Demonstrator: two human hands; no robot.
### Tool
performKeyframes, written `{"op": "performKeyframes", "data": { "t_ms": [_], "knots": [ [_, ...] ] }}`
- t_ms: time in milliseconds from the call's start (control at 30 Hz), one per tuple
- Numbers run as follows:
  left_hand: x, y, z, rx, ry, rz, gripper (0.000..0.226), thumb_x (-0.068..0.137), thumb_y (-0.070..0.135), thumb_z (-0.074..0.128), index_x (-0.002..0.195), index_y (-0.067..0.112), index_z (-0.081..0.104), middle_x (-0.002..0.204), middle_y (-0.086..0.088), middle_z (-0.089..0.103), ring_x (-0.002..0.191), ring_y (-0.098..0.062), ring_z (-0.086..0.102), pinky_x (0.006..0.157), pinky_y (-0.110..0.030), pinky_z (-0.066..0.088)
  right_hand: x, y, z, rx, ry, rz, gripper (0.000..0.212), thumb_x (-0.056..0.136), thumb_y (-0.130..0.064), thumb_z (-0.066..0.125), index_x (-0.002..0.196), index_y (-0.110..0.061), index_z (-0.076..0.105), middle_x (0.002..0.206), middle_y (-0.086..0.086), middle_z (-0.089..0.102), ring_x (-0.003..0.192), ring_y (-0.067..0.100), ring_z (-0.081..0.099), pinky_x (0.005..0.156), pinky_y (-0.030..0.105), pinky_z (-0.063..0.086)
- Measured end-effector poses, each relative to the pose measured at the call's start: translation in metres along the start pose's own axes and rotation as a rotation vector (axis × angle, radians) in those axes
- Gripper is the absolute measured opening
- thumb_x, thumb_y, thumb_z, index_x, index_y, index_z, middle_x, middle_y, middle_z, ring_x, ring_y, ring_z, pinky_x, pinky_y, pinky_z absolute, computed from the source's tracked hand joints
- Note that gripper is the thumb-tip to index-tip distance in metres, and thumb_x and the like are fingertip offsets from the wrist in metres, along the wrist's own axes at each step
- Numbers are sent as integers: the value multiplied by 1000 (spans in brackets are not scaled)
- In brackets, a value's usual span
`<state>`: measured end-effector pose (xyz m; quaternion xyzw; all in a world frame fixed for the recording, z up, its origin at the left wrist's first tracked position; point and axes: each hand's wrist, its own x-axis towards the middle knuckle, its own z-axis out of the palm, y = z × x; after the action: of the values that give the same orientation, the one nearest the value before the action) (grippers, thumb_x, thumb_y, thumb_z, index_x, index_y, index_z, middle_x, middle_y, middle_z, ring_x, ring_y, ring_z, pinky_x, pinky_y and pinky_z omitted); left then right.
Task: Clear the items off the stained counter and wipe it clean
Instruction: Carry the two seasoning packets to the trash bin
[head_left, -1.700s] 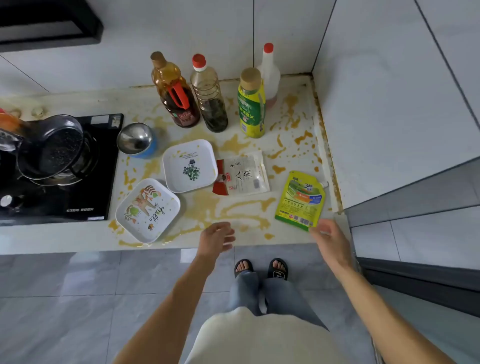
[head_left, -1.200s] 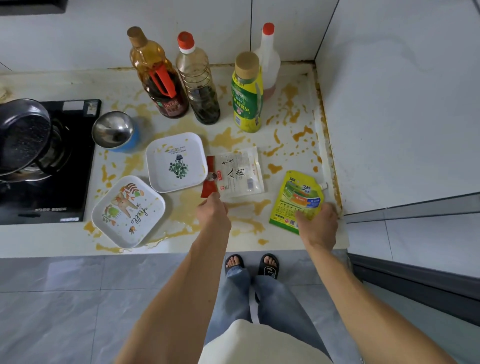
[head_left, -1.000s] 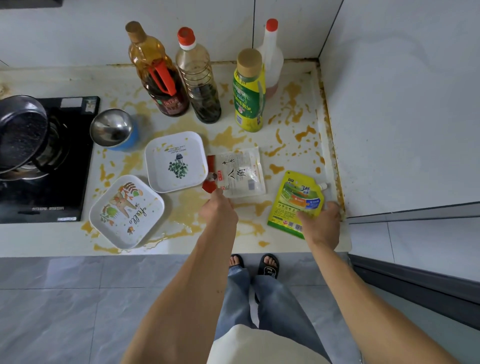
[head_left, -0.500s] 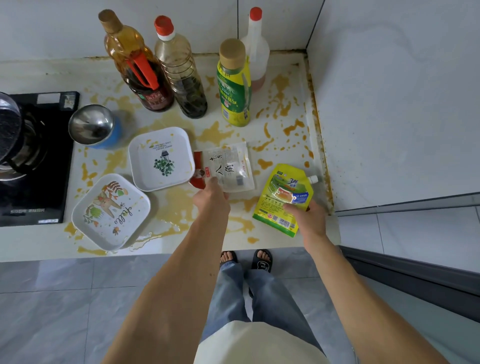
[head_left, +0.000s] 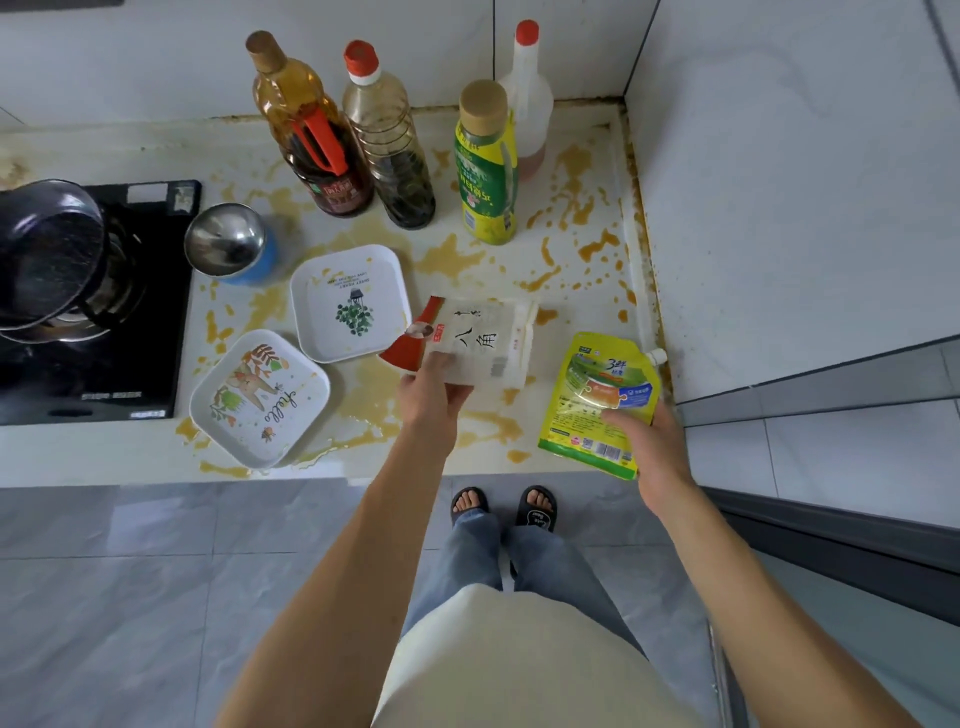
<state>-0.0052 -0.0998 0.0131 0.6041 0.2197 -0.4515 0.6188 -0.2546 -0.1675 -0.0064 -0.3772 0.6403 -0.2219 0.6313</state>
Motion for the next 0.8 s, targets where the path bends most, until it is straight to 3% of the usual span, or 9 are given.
{"op": "performKeyframes", "data": {
  "t_ms": [67, 167, 233, 333, 467, 600, 733, 800],
  "knots": [
    [-9, 2, -23, 53, 9, 10, 33, 90, 7, 72, 123, 5, 65, 106, -11, 78, 101, -31, 75, 92, -49, 64, -10, 2, -7, -1, -7, -9, 32, 85, -5, 77, 109, -27, 73, 100, -3, 80, 94, 21, 77, 79, 39, 62],
    [-20, 2, -65, 137, -14, 20, 14, 90, 12, 72, 103, 8, 71, 82, -7, 78, 81, -30, 74, 89, -57, 60, -27, 9, -17, -7, -29, 4, 32, 85, -8, 77, 110, -28, 73, 102, 0, 80, 96, 25, 77, 82, 42, 62],
    [-27, 0, -97, 152, -56, 17, 12, 92, 14, 72, 102, 10, 74, 95, -12, 79, 82, -30, 77, 79, -52, 63, -38, 17, -22, -2, -49, 30, 28, 86, -12, 79, 107, -30, 75, 102, 0, 80, 98, 28, 77, 83, 44, 63],
    [-32, -6, -143, 144, -78, -28, 33, 94, 11, 71, 126, 4, 69, 118, -20, 76, 99, -39, 76, 75, -51, 63, -55, 30, -23, 29, -87, 99, 27, 85, -26, 83, 111, -30, 77, 108, 4, 81, 103, 31, 77, 92, 53, 61],
    [-38, -17, -198, 229, -105, -16, 26, 97, 6, 68, 123, 6, 72, 120, -19, 78, 105, -40, 76, 74, -50, 64, -77, 44, -12, -37, -118, 108, 33, 85, -32, 85, 115, -25, 76, 109, 4, 80, 104, 29, 77, 96, 55, 59],
    [-38, -31, -239, 289, -135, 18, 34, 100, -1, 61, 132, 9, 69, 127, -14, 76, 117, -42, 72, 95, -68, 58, -88, 55, 1, -166, -142, 74, 27, 84, -32, 86, 108, -24, 76, 101, -1, 82, 97, 23, 78, 89, 44, 62],
    [-49, -40, -265, 252, -69, 30, 33, 100, 1, 61, 131, 10, 70, 128, -12, 76, 119, -40, 71, 99, -67, 55, -90, 54, 13, -277, -232, 59, 15, 84, -35, 85, 97, -35, 78, 96, -5, 82, 86, 15, 79, 62, 24, 59],
    [-56, -46, -277, 212, -9, 30, 28, 99, 2, 64, 124, 12, 73, 122, -9, 79, 114, -38, 73, 94, -63, 58, -86, 52, 18, -329, -279, 44, 15, 83, -35, 86, 95, -40, 78, 95, -5, 82, 84, 13, 79, 59, 20, 58]
  ]
}}
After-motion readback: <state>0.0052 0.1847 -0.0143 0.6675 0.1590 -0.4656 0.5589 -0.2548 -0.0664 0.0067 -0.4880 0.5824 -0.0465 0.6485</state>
